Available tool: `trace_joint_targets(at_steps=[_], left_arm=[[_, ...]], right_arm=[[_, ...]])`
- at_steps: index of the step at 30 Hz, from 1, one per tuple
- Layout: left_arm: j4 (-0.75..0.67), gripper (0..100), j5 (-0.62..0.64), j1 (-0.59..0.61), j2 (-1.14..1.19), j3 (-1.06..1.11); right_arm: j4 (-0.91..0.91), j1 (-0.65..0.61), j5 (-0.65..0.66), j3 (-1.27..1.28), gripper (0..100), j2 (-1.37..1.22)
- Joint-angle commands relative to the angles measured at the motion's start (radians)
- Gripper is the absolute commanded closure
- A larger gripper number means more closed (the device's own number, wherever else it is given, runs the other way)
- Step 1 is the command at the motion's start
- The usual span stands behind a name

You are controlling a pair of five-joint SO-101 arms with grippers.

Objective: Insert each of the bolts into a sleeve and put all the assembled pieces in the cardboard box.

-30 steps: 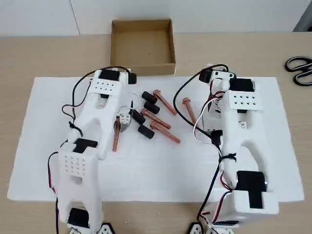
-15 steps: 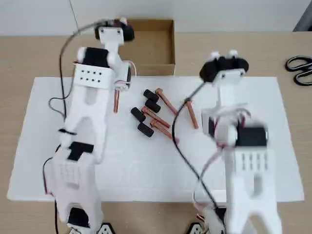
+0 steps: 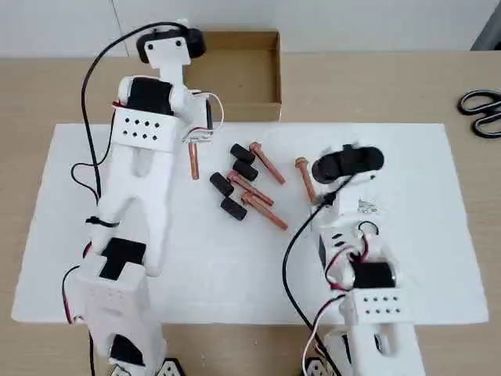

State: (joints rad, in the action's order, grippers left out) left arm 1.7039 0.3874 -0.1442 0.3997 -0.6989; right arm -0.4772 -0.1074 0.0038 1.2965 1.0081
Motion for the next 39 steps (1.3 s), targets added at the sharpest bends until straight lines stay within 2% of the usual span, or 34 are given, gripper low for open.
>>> trace_joint_targets(at_steps=[1,6,15,22,26,29,35,39], left_arm=[[-0.023,100,0.04,-0.031,-0.075,0.001],[-0.023,100,0.078,-0.068,-0.074,0.001],[-0.052,100,0.114,-0.19,-0.075,-0.002],[-0.13,100,0.183,-0.218,-0.075,-0.002],[-0.207,100,0.203,-0.222,-0.068,0.004],[-0.265,100,0.204,-0.241,-0.068,0.005],[-0.275,100,0.17,-0.336,-0.077,-0.001],[-0.272,100,0.164,-0.359,-0.104,0.002]], right_arm=[[0.288,-0.03,-0.057,0.101,99.5,0.157],[0.332,-0.097,-0.054,0.287,99.5,0.397],[0.045,-0.114,-0.061,0.331,99.5,0.67],[0.008,-0.119,-0.064,0.39,99.5,0.753],[-0.058,-0.119,-0.172,0.39,99.5,0.768],[-0.101,-0.119,-0.199,0.39,99.5,0.779],[-0.107,-0.12,-0.198,0.388,99.5,0.806],[-0.108,-0.142,-0.19,0.388,99.5,0.806]])
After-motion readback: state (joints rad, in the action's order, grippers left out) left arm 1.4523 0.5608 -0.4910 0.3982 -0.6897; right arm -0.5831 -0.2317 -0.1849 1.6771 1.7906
